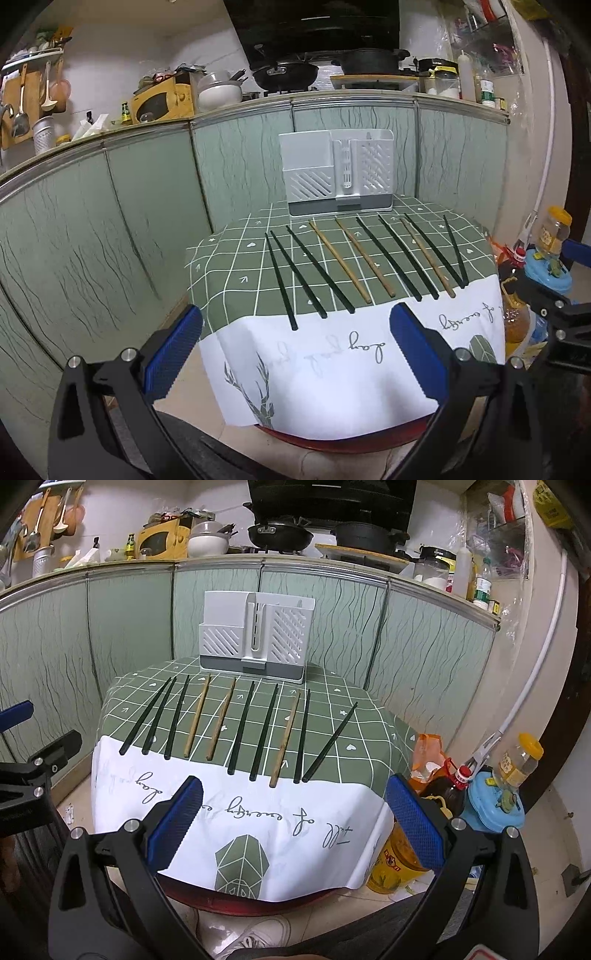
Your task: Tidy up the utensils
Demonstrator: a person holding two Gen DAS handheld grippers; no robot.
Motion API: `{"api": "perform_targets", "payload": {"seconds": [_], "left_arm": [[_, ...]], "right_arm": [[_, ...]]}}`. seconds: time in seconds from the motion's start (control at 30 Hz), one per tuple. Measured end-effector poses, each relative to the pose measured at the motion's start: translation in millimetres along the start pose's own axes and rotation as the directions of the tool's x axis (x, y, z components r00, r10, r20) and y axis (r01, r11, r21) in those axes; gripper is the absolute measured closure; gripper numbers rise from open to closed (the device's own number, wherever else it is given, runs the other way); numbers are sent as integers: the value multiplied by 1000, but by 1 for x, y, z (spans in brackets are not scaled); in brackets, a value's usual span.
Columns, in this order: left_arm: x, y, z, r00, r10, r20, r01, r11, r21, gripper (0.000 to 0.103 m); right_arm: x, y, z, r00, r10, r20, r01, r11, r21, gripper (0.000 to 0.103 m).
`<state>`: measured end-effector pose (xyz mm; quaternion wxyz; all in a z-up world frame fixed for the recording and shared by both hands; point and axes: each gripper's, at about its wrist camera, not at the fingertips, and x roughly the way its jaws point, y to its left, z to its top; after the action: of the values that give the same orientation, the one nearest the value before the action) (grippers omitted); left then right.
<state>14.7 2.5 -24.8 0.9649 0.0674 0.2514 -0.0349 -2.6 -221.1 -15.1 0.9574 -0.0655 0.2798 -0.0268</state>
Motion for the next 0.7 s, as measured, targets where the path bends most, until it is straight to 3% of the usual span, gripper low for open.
{"api": "perform_targets", "payload": {"seconds": [0.23,0.3,0.53,0.7], "left_arm": [[6,-3,-5,1000,-14,-27,14,1000,-2,5],[6,-3,-7,999,-49,-6,49,999,3,5],[6,-9,-10,998,-63,-4,64,997,32,5],[9,-13,-11,999,-42,-12,42,997,57,5]], "right_arm": [[0,-1,0,1000,-1,2,1,1000,1,8],[0,-1,0,1000,-1,5,1,1000,1,8],[-4,-1,-1,1000,3,19,-3,1000,-12,8],[-8,0,0,999,-2,44,3,1000,-28,8]]}}
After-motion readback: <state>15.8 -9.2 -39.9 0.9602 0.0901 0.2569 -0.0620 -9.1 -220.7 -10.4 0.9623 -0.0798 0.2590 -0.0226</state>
